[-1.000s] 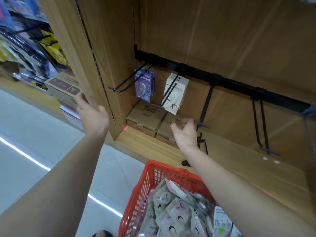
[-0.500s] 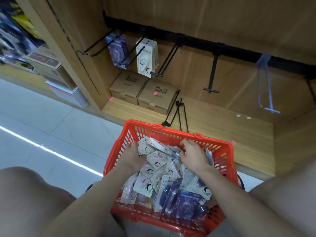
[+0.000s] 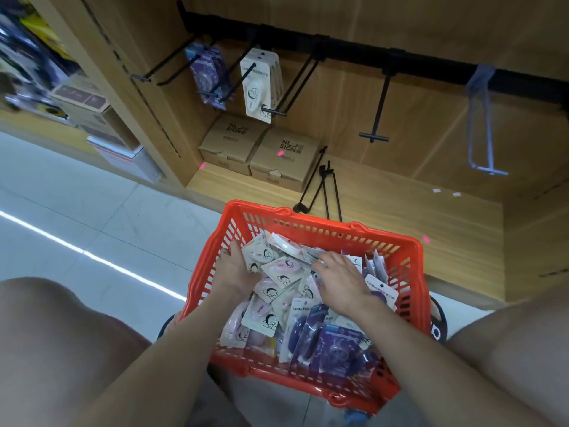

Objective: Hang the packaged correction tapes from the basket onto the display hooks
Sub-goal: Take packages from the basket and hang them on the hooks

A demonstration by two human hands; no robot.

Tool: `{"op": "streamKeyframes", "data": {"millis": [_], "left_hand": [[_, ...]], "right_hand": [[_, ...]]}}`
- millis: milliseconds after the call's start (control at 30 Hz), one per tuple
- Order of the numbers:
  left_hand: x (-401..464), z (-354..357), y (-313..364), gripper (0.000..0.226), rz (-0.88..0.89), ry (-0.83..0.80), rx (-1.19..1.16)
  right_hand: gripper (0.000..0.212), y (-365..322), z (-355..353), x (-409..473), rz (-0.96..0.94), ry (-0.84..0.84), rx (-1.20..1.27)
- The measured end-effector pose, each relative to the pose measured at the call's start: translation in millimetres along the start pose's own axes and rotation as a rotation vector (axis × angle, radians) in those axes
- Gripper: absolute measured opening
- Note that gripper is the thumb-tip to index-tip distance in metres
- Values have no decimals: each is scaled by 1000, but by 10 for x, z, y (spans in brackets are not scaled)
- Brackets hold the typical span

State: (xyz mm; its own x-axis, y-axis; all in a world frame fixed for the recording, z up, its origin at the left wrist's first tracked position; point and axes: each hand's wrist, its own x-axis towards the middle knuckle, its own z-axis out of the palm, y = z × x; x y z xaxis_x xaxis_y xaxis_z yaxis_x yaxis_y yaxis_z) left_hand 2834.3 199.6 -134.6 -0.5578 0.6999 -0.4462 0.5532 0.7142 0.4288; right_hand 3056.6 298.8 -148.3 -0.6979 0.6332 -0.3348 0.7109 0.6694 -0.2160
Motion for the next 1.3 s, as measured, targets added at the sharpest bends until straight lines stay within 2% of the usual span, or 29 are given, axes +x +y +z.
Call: {"op": "streamKeyframes", "data": {"millis": [133, 200, 267, 400, 467, 533, 700, 933, 1000, 1100, 1200, 1300], "left_hand": [[-72, 68, 69, 73, 140, 143, 422], [-77, 142, 109, 55, 237, 94, 483], [-80, 223, 97, 52, 217, -24, 451], [-83, 357, 59, 75, 159, -148, 454], [-61, 355, 93, 80, 87, -180, 350], [-35, 325, 131, 74, 20, -165, 191], [-19, 265, 216, 52, -44, -166, -11], [51, 192, 188, 51, -122, -201, -177], [62, 128, 171, 47, -144, -203, -183], [55, -11, 158, 45, -142, -211, -141], [48, -160, 154, 33, -60, -221, -126], [12, -371, 205, 29, 37, -218, -62]], "right_hand": [[62, -129, 23, 34, -14, -73, -8], [63, -157, 20, 51, 29, -75, 61], [60, -175, 8, 56, 68, -81, 101], [50, -188, 33, 63, 112, -194, 174], [52, -214, 39, 87, 108, -242, 174], [57, -226, 36, 112, 112, -289, 173], [47, -151, 73, 176, 186, -328, 291], [52, -145, 64, 203, 153, -409, 335], [45, -138, 20, 207, 141, -428, 331], [7, -128, -32, 195, 146, -411, 365], [6, -119, -76, 193, 192, -312, 486], [6, -137, -181, 219, 228, -170, 813]]}}
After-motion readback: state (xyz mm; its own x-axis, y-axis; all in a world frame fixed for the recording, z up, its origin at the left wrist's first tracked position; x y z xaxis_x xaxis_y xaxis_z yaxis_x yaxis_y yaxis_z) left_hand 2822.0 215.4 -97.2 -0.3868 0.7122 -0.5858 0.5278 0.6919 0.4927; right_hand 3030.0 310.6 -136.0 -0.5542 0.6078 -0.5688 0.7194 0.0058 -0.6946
